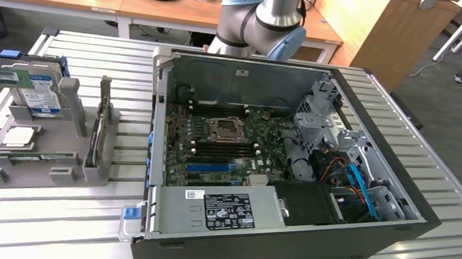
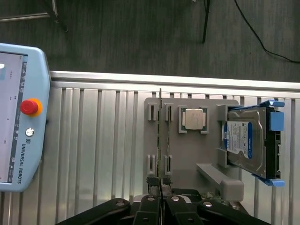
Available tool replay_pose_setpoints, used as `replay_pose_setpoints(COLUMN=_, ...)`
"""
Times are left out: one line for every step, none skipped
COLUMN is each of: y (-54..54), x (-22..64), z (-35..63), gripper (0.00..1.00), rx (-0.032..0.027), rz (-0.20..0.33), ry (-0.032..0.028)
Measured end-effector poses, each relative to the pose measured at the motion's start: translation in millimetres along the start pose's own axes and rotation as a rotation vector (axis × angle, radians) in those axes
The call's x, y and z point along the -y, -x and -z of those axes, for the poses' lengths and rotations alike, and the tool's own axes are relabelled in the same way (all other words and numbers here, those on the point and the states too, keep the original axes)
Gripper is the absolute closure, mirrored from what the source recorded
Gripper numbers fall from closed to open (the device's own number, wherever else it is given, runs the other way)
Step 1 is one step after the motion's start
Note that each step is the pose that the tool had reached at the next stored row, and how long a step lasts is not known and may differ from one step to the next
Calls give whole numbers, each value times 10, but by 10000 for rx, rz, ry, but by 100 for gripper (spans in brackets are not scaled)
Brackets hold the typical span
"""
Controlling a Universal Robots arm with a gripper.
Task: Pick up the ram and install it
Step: 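Pick up the ram and move it above insertion slot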
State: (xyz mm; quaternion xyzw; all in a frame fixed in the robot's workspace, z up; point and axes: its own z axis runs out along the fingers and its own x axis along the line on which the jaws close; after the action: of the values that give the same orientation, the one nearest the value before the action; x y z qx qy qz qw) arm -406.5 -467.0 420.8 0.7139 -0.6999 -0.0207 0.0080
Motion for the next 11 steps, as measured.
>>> replay_pose_setpoints(y=0, x=0, z=0, gripper=88, rx=0, rz=0, ry=0)
replay_pose_setpoints(y=0, x=0, z=0, gripper=88, rx=0, rz=0, ry=1)
replay_pose_setpoints(y=0, x=0, z=1, gripper=88, rx=-1, rz=1, ry=1)
replay_pose_setpoints(y=0, x=1, z=1, gripper=88, rx=0, rz=0, ry=2)
replay_pose_setpoints(y=0, x=6, z=2, gripper=88, rx=-2, rz=0, ry=3)
replay_pose_setpoints(y=0, x=13, z=2, gripper=88, rx=-2, rz=2, ry=2)
replay_pose_setpoints(y=-1, x=22, z=2, gripper=88, rx=0, rz=1, ry=1)
replay_pose_setpoints(y=-1, x=33, z=2, gripper=88, rx=0, rz=1, ry=1)
replay_pose_setpoints(y=-1, x=47, z=3, gripper=88, rx=-1, rz=1, ry=2)
replay_pose_setpoints(y=-1, x=60, z=4, gripper=88, rx=-1, rz=0, ry=2)
replay_pose_setpoints(y=-2, x=73, z=4, gripper=88, rx=-1, rz=0, ry=1)
